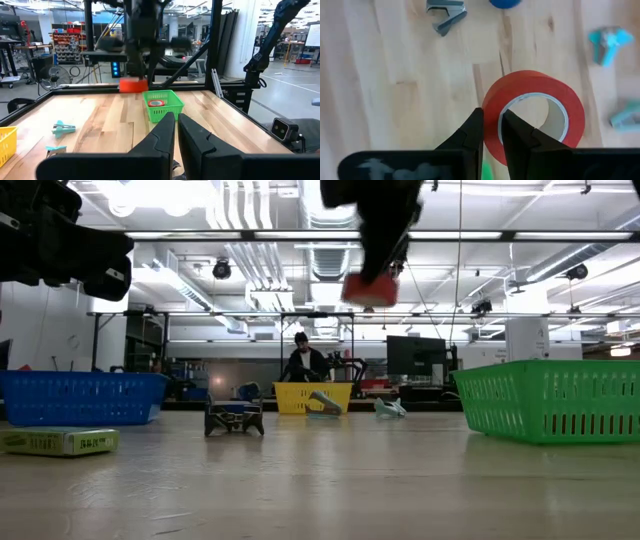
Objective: Pick and place Stapler, Stapler remover, tape
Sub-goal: Put the orange tape into the green bin
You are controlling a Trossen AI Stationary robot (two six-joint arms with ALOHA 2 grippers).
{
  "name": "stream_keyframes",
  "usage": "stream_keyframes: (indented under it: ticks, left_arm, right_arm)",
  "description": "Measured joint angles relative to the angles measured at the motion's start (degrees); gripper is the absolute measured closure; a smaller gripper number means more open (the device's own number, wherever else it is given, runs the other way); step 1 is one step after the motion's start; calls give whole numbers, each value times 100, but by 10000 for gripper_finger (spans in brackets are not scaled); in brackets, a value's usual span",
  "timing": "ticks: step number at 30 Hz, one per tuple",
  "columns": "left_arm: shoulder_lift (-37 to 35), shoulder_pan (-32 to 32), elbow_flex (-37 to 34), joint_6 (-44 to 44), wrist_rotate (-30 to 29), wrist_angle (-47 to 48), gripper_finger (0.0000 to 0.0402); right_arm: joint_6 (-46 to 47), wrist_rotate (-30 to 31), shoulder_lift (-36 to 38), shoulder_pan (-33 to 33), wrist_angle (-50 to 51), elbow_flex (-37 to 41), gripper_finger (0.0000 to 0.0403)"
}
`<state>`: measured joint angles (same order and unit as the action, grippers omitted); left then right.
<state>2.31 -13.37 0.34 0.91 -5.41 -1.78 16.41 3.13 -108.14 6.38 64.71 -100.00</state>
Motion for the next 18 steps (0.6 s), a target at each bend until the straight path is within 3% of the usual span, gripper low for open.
stream_keyframes:
  ticks: [7,18]
  left_arm:
    - [0,0,0,0,-3,-7,376]
    - [0,0,0,-2,-2,-13,376]
  right_arm:
    - [1062,626,767,632,303,397,356]
    - [3023,752,1760,1267,227,2078,355]
